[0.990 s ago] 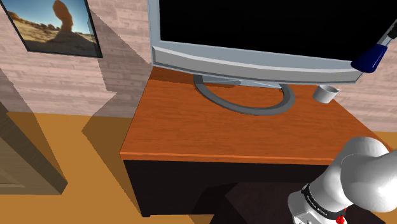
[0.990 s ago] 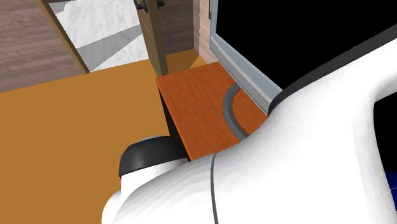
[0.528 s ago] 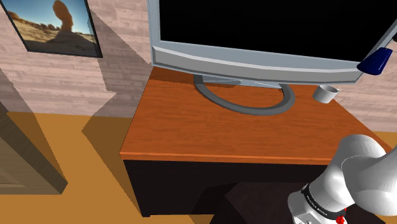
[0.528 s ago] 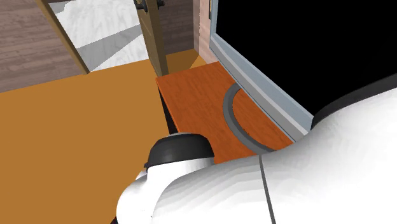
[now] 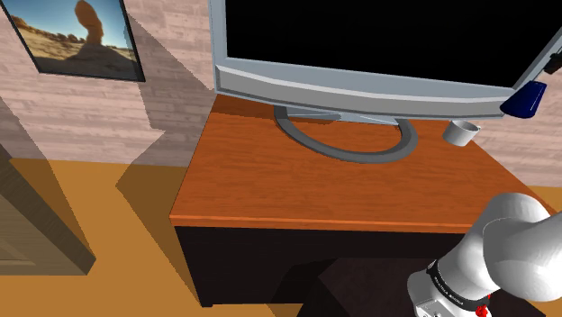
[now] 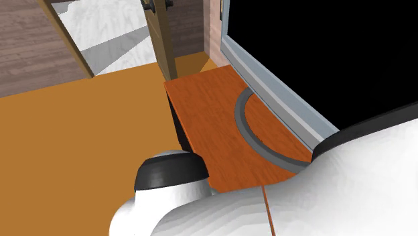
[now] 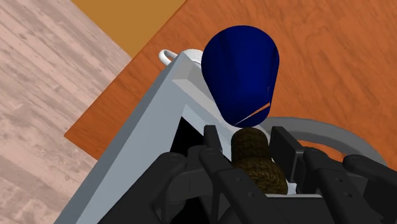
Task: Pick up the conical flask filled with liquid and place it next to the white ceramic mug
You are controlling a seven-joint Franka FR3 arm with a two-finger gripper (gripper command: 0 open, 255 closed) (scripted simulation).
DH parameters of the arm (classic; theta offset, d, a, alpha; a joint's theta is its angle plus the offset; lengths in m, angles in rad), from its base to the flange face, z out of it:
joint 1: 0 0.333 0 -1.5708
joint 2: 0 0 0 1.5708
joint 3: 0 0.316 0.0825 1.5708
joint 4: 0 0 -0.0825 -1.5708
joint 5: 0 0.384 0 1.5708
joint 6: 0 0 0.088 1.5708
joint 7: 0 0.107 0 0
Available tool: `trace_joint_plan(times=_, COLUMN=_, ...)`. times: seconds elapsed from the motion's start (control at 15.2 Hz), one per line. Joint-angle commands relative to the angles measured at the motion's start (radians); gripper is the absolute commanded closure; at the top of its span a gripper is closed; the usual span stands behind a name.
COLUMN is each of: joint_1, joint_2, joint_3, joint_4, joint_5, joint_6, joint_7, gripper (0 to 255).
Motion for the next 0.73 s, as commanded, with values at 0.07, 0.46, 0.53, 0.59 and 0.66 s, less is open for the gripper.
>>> trace_joint_plan(times=0.07, joint_1=-0.040, joint_2=-0.027, joint_3=0.037, joint_4=-0.071, joint_5=-0.017, joint_6=0.043, joint_7=0.012, gripper=255)
trace_joint_plan(times=0.46, joint_1=-0.094, joint_2=-0.073, joint_3=0.077, joint_4=-0.196, joint_5=-0.046, joint_6=0.121, joint_7=0.031, gripper=255)
trace_joint_plan(times=0.53, joint_1=-0.101, joint_2=-0.080, joint_3=0.081, joint_4=-0.215, joint_5=-0.051, joint_6=0.134, joint_7=0.033, gripper=255)
trace_joint_plan(times=0.59, joint_1=-0.108, joint_2=-0.086, joint_3=0.084, joint_4=-0.234, joint_5=-0.055, joint_6=0.147, joint_7=0.036, gripper=255)
trace_joint_plan(times=0.66, joint_1=-0.114, joint_2=-0.093, joint_3=0.087, joint_4=-0.252, joint_5=-0.060, joint_6=0.159, joint_7=0.038, gripper=255)
